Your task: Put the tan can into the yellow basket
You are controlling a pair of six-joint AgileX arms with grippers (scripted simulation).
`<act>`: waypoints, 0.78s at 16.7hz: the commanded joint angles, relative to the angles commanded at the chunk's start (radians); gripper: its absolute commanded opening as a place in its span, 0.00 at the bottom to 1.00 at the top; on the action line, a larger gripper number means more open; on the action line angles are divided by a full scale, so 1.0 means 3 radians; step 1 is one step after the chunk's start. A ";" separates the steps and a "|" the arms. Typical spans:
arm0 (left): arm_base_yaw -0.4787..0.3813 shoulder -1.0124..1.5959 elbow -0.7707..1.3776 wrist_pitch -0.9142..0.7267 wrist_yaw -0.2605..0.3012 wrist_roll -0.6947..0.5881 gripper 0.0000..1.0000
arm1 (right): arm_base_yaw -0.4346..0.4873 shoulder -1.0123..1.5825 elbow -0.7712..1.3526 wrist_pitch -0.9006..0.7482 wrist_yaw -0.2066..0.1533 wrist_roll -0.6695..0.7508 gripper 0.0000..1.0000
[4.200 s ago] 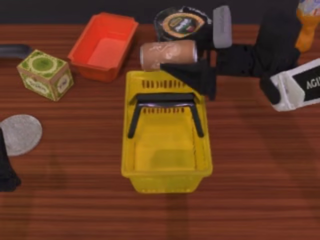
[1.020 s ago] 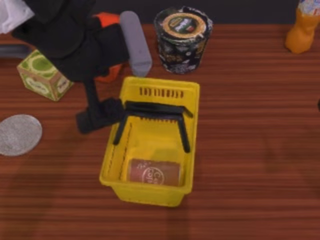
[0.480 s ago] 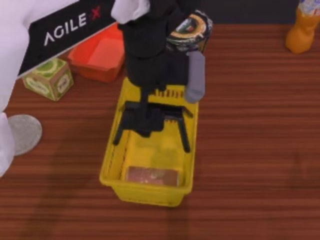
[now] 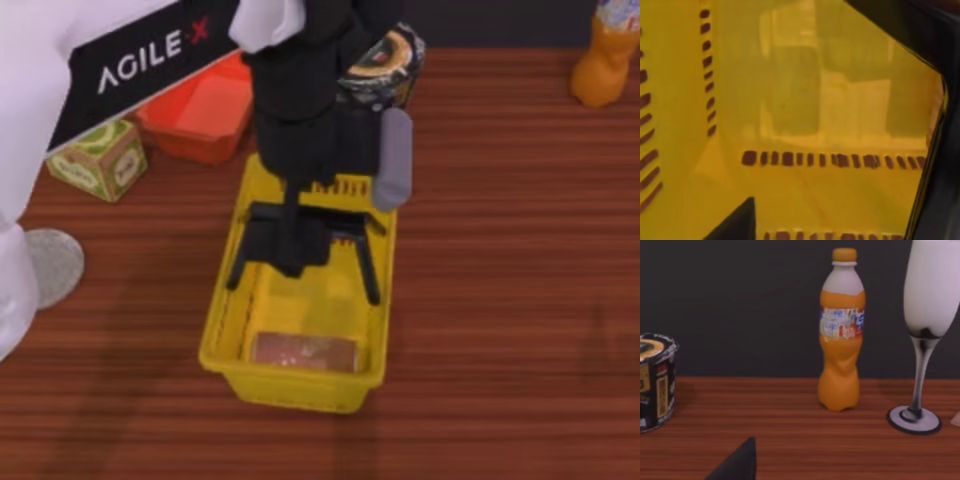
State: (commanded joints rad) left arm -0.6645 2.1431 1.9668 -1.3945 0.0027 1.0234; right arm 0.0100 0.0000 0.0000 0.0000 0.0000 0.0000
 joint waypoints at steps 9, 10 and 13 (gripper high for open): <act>-0.0006 -0.0011 -0.0228 0.0218 -0.0001 -0.0002 0.92 | 0.0000 0.0000 0.0000 0.0000 0.0000 0.0000 1.00; -0.0006 -0.0011 -0.0228 0.0218 -0.0001 -0.0002 0.85 | 0.0000 0.0000 0.0000 0.0000 0.0000 0.0000 1.00; -0.0006 -0.0011 -0.0228 0.0218 -0.0001 -0.0002 0.62 | 0.0000 0.0000 0.0000 0.0000 0.0000 0.0000 1.00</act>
State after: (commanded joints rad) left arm -0.6662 2.1398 1.8983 -1.3292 0.0023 1.0229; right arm 0.0100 0.0000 0.0000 0.0000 0.0000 0.0000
